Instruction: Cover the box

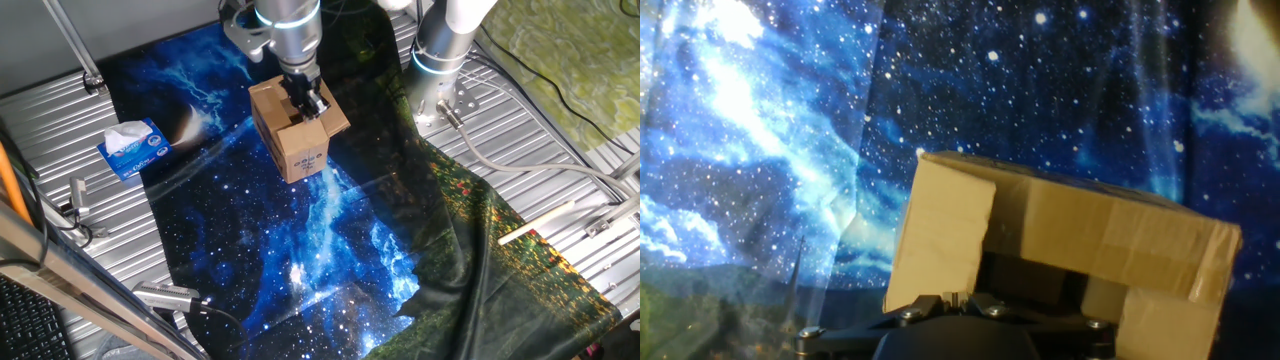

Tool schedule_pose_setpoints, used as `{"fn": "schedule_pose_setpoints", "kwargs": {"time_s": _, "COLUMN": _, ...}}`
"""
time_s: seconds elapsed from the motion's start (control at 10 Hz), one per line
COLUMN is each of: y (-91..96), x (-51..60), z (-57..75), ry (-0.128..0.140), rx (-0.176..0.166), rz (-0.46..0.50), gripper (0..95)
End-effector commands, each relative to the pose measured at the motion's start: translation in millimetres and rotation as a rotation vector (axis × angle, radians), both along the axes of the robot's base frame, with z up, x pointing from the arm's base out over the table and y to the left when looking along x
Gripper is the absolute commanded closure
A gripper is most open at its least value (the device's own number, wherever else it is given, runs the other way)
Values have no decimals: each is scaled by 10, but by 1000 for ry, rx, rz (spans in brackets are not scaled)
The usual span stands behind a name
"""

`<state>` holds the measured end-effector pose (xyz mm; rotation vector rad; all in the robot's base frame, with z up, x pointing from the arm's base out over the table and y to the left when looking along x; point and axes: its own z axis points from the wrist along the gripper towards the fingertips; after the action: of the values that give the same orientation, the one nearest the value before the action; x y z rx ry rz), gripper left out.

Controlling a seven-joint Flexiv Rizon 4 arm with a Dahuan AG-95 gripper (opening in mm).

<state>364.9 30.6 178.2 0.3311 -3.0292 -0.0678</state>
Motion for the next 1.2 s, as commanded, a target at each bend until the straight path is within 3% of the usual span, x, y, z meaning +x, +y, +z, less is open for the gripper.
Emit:
{"fn": "schedule_pose_setpoints", "kwargs": {"time_s": 0.1, "y": -36, "x": -71, "z": 45, "ry": 6, "rx": 1, "rz": -6, "gripper": 950}}
{"fn": "schedule_pose_setpoints", "kwargs": {"time_s": 0.3, "y": -78, "x": -157, "z": 80, "ry": 8, "rx": 1, "rz": -10, "gripper": 950}}
{"fn": "schedule_pose_setpoints", "kwargs": {"time_s": 1.2, "y": -125, "x": -154, "z": 41, "ry": 5, "rx": -2, "rz": -33, "gripper": 950}}
